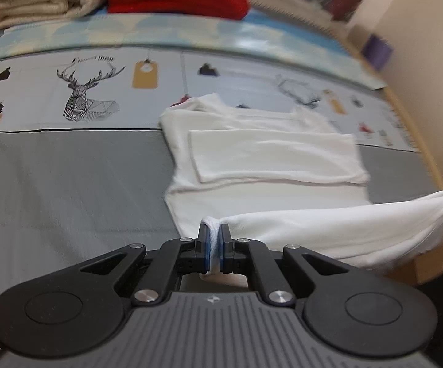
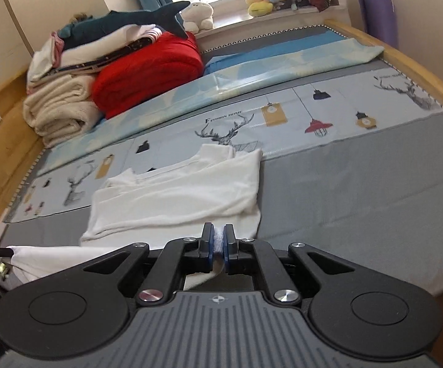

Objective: Fold small clothes
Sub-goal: 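Lift the hem with both grippers and fold it toward the collar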

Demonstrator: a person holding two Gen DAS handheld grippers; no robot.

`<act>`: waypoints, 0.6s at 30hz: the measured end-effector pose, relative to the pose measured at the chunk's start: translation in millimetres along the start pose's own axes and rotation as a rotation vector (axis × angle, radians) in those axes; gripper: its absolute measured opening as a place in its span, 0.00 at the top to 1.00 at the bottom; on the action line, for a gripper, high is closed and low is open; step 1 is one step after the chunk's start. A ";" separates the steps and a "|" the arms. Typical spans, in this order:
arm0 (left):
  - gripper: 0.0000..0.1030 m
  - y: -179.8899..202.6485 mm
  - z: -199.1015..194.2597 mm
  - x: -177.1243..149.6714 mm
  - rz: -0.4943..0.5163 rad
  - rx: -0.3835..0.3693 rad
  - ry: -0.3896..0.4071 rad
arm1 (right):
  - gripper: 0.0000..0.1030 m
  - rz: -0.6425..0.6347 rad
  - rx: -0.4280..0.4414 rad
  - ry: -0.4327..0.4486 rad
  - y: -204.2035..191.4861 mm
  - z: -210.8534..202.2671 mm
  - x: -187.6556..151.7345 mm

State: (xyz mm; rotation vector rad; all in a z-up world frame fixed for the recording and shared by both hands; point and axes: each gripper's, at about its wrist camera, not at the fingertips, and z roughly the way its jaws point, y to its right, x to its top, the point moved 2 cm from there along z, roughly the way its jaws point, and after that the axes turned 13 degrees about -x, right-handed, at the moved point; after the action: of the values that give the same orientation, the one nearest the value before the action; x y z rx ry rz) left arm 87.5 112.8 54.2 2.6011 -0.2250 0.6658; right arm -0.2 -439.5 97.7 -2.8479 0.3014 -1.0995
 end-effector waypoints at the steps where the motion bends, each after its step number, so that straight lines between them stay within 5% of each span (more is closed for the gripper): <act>1: 0.95 -6.1 13.8 11.0 0.009 0.015 -0.017 | 0.95 -0.013 -0.009 0.003 -3.6 11.6 9.5; 7: 0.94 -44.8 79.9 72.7 -0.001 0.052 -0.044 | 0.95 0.006 -0.071 -0.059 -14.9 97.2 56.1; 11: 0.95 -70.8 107.9 82.7 -0.134 0.034 -0.053 | 0.95 0.017 -0.113 -0.084 -13.7 146.6 65.7; 18: 0.94 -76.3 132.1 108.1 -0.125 0.074 -0.061 | 0.95 0.041 -0.134 -0.102 -19.8 193.5 76.2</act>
State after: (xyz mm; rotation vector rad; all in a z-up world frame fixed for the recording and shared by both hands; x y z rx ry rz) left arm 256.6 115.2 -25.5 2.6829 -0.0569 0.5608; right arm 188.1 -436.4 7.2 -2.9877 0.4397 -0.9569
